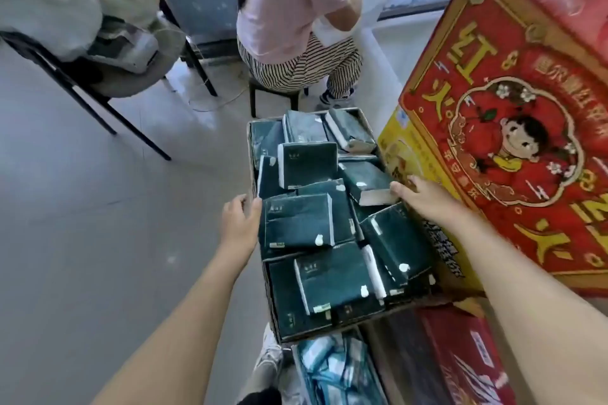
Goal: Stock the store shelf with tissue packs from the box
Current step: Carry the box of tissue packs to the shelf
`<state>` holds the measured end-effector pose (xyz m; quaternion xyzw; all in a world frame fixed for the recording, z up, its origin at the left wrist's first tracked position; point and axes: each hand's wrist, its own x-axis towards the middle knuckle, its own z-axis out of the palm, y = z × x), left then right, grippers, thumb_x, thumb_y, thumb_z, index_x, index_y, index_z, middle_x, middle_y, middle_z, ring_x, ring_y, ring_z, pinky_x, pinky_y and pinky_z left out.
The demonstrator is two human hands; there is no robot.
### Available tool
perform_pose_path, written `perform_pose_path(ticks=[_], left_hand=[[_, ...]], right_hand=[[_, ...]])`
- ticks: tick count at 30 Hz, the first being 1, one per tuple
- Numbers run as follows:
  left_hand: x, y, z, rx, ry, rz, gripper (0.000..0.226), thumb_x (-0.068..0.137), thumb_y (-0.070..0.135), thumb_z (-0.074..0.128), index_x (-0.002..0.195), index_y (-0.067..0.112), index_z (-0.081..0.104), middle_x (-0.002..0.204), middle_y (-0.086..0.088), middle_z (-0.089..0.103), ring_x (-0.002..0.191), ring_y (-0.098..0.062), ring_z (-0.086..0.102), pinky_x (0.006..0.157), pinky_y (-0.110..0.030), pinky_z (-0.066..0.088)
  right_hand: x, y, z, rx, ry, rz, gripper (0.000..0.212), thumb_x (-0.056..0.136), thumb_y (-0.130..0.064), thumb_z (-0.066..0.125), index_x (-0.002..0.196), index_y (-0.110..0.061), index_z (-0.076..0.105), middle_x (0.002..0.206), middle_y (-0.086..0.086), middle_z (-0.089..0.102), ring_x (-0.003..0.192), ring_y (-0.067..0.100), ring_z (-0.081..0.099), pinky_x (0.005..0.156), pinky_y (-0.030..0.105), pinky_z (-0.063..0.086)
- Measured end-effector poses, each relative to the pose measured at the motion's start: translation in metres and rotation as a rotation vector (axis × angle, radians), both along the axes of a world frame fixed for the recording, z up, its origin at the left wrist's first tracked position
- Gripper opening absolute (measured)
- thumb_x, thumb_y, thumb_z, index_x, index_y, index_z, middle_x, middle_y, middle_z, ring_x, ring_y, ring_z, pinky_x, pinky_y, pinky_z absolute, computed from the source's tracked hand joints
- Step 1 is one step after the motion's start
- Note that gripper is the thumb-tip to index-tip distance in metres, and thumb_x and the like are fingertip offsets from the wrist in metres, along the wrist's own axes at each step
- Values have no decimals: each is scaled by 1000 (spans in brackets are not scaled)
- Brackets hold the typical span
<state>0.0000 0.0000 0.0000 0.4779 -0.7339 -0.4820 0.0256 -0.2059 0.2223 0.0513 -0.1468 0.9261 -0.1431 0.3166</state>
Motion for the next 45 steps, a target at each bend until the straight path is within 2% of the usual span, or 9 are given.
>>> perform_pose_path(ticks=[5,10,15,18,22,26,36,40,45], left_hand=[[-8,3,-34,187,75,151,47,101,30,38,143,8,35,145,-8,40,131,-20,38,101,-23,27],[-15,7,-54,325,154,227,49,101,30,37,147,17,28,148,2,36,134,-13,34,99,-17,26],[-17,6,-77,465,199,310,57,97,43,42,148,31,22,154,7,26,140,-17,28,116,-38,24],[-14,2,-92,580,144,347,90,61,79,53,140,41,35,148,4,39,134,-26,39,110,-50,32],[-9,-3,-115,682,139,370,93,53,84,57,135,44,41,146,2,43,132,-29,42,108,-53,33],[-8,-8,-125,779,129,408,95,49,86,63,133,46,46,142,5,48,128,-24,48,106,-49,38],[-12,-8,-122,808,195,404,84,56,73,62,132,38,50,129,-1,60,112,-27,61,94,-46,49],[-10,-9,-122,814,210,402,73,65,68,60,131,37,52,127,-3,60,109,-27,63,80,-39,53],[3,-15,-114,790,232,451,64,77,61,59,133,32,50,126,-4,62,104,-25,65,70,-33,52]], right_hand=[[-23,0,-34,-59,-115,-139,66,94,-55,38,145,-13,35,150,9,35,137,26,32,111,40,26],[-32,-2,-59,-212,-278,-346,74,84,-63,50,144,-20,38,149,1,37,135,22,35,111,39,28],[-32,1,-81,-403,-509,-549,47,93,-42,50,136,-24,47,135,1,54,109,16,56,81,29,43],[-35,1,-84,-461,-613,-603,39,93,-45,48,125,-23,56,113,0,67,84,10,67,74,28,47],[-37,-5,-86,-407,-567,-612,52,93,-47,46,141,-27,40,134,-2,50,112,16,51,88,27,39],[-34,-7,-88,-358,-464,-572,61,93,-46,45,148,-27,28,150,0,33,128,16,37,86,27,27],[-30,-10,-85,-338,-412,-505,64,92,-49,44,149,-26,25,153,0,28,137,20,31,89,27,26],[-23,-17,-76,-351,-435,-546,64,91,-51,45,148,-27,28,151,1,33,129,19,39,77,24,37],[-10,-26,-60,-365,-417,-511,61,91,-52,44,146,-29,32,150,2,35,129,21,40,88,27,34]])
